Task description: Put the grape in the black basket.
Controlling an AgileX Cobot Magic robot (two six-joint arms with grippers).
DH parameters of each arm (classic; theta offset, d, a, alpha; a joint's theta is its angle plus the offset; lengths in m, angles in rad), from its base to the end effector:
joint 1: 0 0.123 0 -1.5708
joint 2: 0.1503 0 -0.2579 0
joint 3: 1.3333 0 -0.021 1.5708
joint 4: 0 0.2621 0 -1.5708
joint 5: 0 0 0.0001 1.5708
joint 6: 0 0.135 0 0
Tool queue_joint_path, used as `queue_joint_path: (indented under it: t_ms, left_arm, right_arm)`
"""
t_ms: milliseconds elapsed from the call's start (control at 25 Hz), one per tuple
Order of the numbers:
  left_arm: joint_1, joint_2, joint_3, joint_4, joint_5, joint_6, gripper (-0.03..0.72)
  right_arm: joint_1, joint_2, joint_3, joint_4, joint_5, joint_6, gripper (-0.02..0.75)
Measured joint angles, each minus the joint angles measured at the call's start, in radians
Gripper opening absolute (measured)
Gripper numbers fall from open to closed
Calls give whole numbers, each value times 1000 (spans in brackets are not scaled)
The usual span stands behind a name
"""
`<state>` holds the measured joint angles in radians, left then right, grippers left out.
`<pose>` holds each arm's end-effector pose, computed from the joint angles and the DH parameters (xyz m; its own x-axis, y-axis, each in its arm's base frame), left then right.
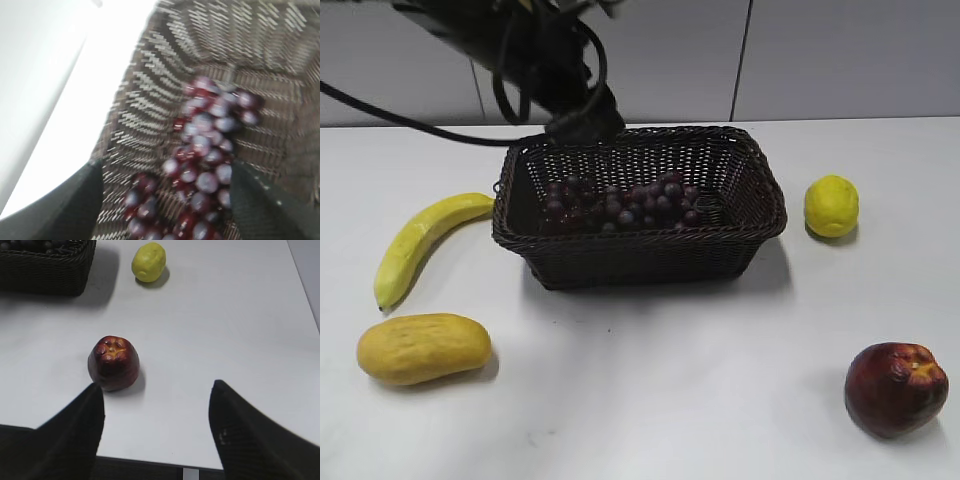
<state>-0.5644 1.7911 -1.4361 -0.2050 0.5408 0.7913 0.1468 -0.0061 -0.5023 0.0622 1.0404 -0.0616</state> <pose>0.3686 -0.2501 0.2180 -0.1523 0.7754 -0.6128 0.8344 0.4332 0.3408 0.0698 0.0176 0.2665 -0.4189 -0.0923 -0.9033 -0.2067 0.9784 -0.0042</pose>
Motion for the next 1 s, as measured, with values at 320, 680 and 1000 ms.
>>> queue_joint_path:
  t_ms: [320,680,1000]
  left_arm:
    - [179,-129,0,37,326,-339,584]
    - [394,-145,0,132,669,-613,581]
    - [509,-272,101,139,673,-694,563]
  right_arm:
    - [0,0,0,0,0,0,498]
    - [0,0,0,0,0,0,498]
    - [0,0,0,0,0,0,498]
